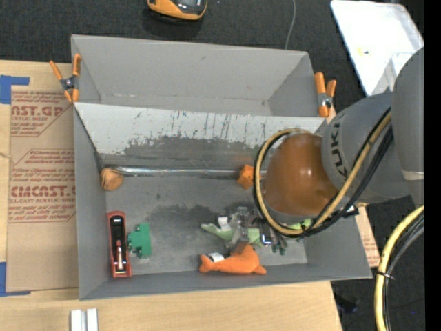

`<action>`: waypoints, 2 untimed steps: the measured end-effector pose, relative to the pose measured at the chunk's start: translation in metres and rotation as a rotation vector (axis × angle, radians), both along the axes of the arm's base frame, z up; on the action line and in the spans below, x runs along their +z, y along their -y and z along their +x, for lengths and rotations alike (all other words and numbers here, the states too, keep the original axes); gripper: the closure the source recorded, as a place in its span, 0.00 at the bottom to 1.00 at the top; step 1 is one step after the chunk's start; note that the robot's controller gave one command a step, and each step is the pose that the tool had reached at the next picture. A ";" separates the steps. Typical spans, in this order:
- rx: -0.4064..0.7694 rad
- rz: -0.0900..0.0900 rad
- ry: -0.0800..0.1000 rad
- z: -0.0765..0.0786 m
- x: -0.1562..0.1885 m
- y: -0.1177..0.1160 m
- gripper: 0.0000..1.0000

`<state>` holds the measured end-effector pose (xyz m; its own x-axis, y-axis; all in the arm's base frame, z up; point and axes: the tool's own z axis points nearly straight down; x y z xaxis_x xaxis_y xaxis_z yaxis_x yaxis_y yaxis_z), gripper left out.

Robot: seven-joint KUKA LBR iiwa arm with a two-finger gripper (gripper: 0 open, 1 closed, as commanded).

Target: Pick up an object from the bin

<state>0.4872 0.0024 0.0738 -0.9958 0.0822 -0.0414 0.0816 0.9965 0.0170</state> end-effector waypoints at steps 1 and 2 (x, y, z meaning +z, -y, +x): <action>0.319 -0.014 0.001 0.008 0.006 0.019 1.00; 0.235 -0.012 0.005 -0.004 -0.001 0.119 1.00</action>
Offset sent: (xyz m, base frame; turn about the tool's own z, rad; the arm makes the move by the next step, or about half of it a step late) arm -0.0060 -0.1191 -0.0038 -0.2360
